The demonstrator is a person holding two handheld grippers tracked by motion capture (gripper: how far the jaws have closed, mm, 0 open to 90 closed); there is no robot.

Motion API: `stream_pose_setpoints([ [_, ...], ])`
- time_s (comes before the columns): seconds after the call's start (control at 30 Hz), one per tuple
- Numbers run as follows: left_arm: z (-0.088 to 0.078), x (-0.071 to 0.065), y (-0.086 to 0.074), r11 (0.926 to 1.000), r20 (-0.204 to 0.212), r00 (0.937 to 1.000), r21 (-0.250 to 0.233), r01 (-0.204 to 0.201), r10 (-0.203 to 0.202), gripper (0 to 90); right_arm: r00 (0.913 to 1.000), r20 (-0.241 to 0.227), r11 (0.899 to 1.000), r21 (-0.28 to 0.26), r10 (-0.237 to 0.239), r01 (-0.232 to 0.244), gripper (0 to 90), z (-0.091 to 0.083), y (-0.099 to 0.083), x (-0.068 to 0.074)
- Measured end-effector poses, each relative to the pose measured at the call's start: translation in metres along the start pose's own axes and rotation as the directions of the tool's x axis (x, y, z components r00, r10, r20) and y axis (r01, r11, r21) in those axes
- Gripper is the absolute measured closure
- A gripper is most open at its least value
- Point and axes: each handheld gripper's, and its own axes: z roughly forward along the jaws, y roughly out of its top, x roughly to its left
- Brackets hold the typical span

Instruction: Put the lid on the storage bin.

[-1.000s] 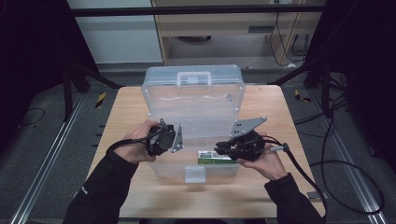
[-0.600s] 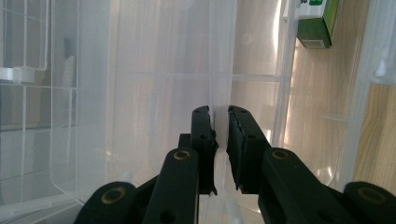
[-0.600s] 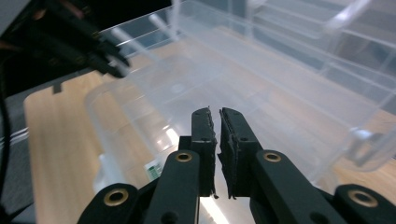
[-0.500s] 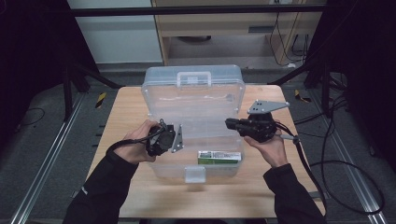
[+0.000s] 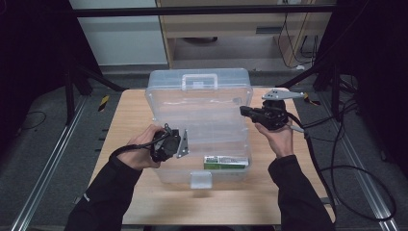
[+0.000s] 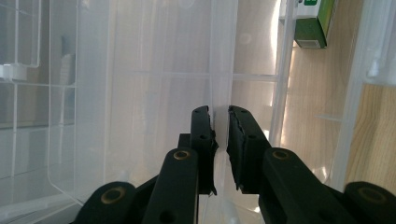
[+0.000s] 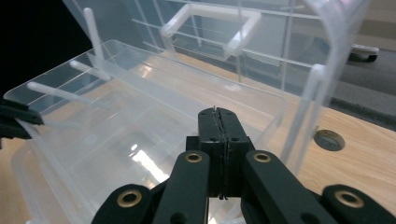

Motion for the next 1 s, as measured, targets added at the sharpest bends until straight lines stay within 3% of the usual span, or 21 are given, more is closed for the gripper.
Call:
stream_pose_setpoints([
  [0.4,0.000,-0.003,-0.001,1.0000,0.012,0.9999,-0.003,0.000,0.000,79.5,0.9989,0.029,0.999,-0.010,0.037,-0.037,90.0,-0.003,-0.003,-0.010],
  [1.0,0.001,-0.010,-0.003,1.0000,0.035,0.9994,-0.008,0.002,-0.001,78.9,0.9991,0.027,0.999,-0.007,0.034,-0.034,90.0,-0.007,-0.008,-0.015],
])
